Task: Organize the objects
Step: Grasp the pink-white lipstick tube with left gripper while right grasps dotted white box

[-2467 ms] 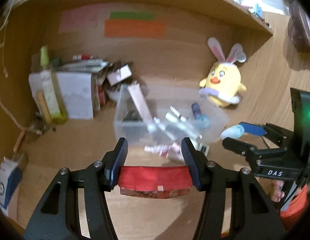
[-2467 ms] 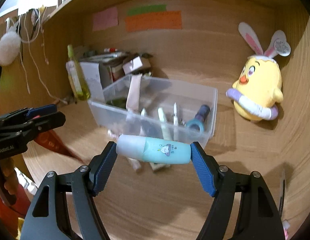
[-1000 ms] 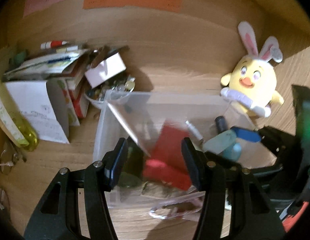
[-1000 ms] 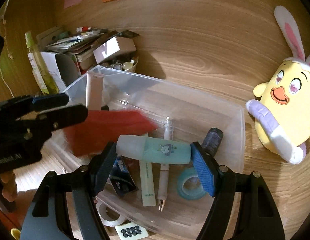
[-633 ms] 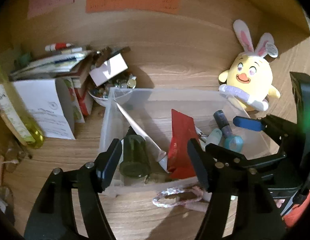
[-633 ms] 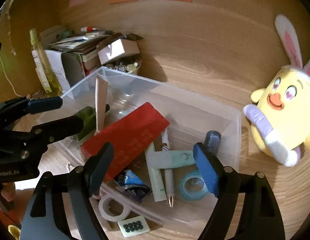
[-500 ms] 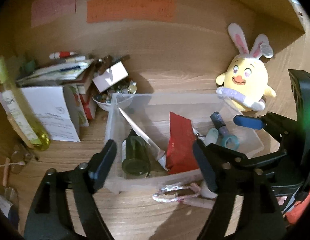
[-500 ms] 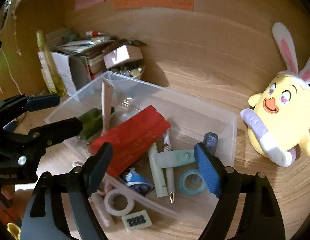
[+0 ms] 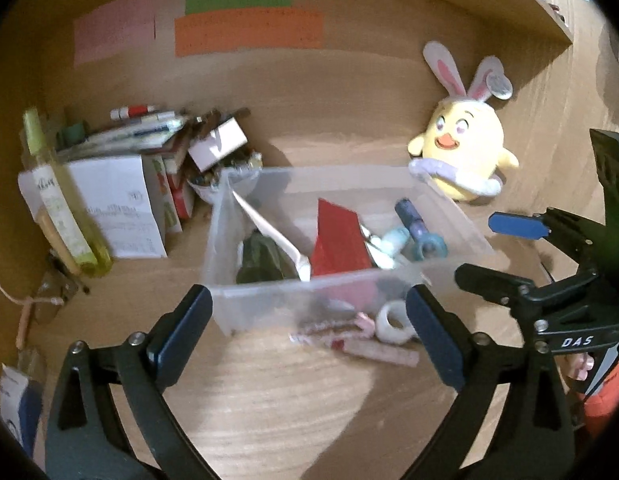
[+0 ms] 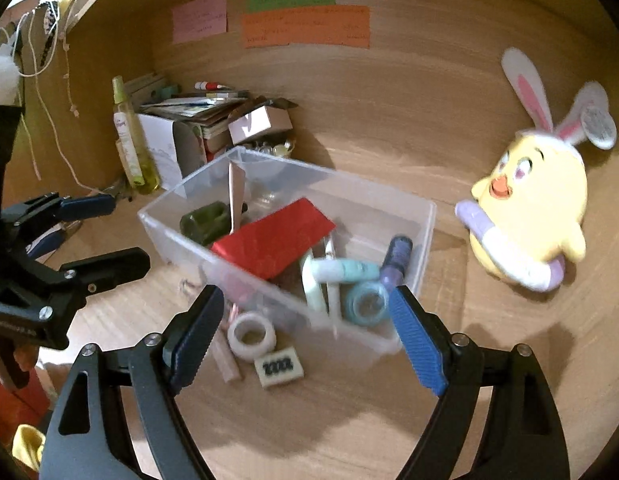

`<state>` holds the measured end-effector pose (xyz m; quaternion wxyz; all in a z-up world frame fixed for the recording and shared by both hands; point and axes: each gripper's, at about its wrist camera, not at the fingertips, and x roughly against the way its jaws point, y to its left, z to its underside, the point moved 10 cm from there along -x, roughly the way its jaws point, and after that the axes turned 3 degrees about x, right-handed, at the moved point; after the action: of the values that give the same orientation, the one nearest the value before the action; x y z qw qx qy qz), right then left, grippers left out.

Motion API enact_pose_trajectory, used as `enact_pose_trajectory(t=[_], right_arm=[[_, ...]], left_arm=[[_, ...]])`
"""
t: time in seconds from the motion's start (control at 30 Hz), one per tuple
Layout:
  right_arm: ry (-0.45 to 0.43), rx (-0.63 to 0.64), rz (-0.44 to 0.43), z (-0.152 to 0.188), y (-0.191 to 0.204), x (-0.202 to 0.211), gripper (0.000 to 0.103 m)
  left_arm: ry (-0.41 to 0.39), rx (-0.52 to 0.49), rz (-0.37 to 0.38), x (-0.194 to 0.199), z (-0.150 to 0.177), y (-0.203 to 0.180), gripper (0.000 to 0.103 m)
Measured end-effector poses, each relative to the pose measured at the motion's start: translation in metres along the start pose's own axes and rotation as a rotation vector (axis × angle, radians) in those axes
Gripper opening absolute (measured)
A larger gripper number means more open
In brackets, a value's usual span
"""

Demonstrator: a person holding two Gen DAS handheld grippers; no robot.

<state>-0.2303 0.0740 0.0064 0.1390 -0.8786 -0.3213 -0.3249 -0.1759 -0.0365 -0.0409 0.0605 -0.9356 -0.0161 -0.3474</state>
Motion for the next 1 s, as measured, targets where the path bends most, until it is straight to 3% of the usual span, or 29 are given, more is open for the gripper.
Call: enact_pose_trajectory(t=[0.33,0.43,0.6,0.7,0.9,1.0], right_arm=[[0.084,-0.013,-0.024,0.053,0.002,-0.017,0.081],[0.118,0.003,-0.040,0.067,0.006,-0.028,0.067],[0.147,0.042,-0.054,0.073,0.012,-0.039,0.058],[0.151,0.082,-0.040,0.072,0.015,-0.046,0.055],[0.181,0.121,-0.061,0.074,0.023,-0.061,0.034],[0.177,0.127,-0.066,0.076,0.024,-0.058,0.033]], left_arm=[[0.175,0.042,0.036,-0.037,0.060,-0.011,0.099],[0.213,0.078,0.049,-0.050,0.067,-0.016,0.099],[0.257,0.119,0.065,-0.068,0.067,-0.023,0.098],[0.274,0.114,0.062,-0.076,0.069,-0.028,0.087],[0.260,0.093,0.077,-0.070,0.069,-0.031,0.075],[0.261,0.092,0.090,-0.062,0.072,-0.025,0.070]])
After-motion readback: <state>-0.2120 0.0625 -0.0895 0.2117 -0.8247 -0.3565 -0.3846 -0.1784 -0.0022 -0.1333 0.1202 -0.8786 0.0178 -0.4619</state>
